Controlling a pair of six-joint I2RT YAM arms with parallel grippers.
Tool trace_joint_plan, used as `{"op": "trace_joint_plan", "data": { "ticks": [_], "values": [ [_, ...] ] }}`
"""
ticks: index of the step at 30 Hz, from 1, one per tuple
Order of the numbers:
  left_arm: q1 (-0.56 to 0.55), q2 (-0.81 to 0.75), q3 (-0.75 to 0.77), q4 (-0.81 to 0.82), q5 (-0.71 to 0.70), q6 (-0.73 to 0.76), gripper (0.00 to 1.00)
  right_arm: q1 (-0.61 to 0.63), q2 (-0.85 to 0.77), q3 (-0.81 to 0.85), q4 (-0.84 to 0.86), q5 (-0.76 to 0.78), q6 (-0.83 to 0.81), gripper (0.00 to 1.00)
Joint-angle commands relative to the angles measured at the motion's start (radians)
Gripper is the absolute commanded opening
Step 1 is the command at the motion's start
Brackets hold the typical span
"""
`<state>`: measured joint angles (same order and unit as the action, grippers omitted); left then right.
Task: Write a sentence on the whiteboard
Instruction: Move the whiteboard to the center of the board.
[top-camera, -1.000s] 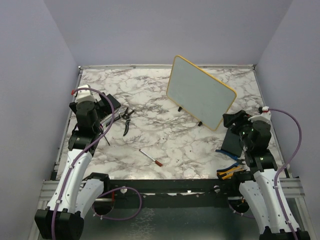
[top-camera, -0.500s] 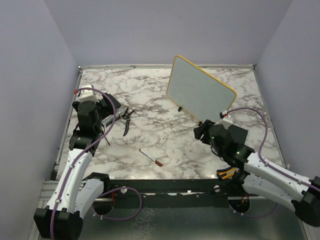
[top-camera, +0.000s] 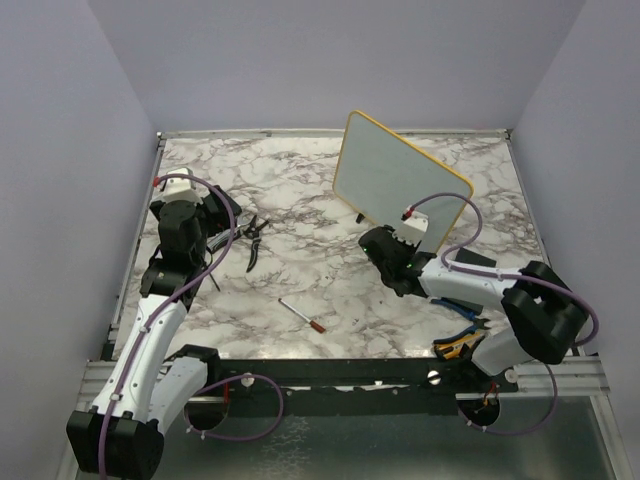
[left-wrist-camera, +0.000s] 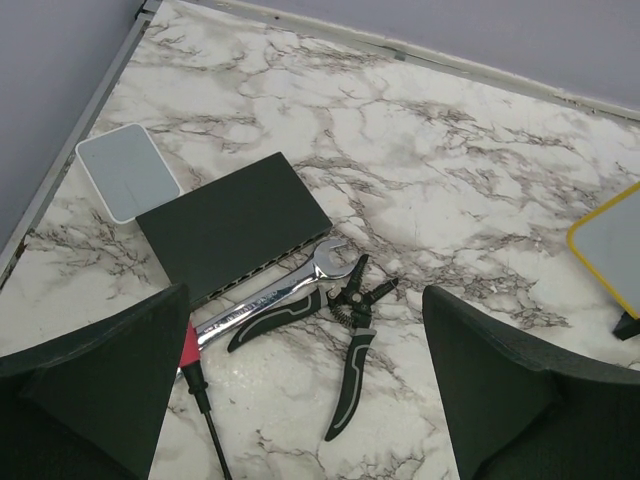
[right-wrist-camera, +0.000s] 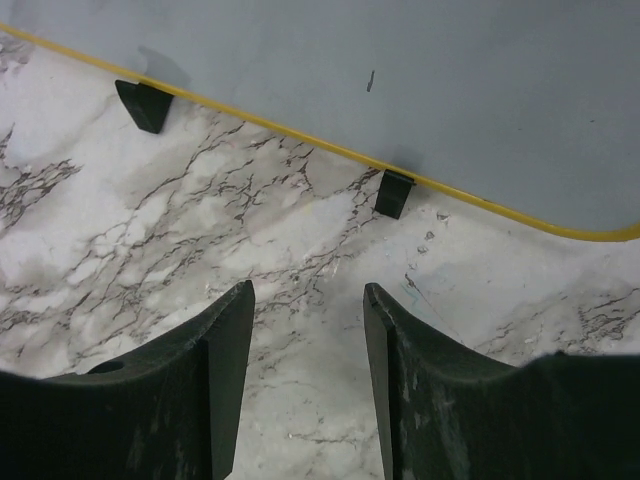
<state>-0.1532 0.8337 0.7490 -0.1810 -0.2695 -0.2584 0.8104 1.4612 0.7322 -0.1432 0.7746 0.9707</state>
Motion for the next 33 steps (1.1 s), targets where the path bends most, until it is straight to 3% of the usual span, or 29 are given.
{"op": "trace_joint_plan", "data": {
  "ticks": [1, 12, 33],
  "values": [
    [-0.015, -0.014, -0.01, 0.015, 0.024, -0.003, 0.99, -0.009, 0.102, 0.081, -0.052, 0.104, 0.033, 0.51],
    [-0.035, -0.016, -0.011, 0.016, 0.03, 0.003, 0.99, -0.063, 0.224, 0.159, -0.18, 0.147, 0.095, 0.5],
    [-0.039, -0.012, -0.013, 0.016, 0.033, 0.001, 0.99, -0.125, 0.278, 0.134, -0.078, 0.139, 0.02, 0.43]
  ]
}}
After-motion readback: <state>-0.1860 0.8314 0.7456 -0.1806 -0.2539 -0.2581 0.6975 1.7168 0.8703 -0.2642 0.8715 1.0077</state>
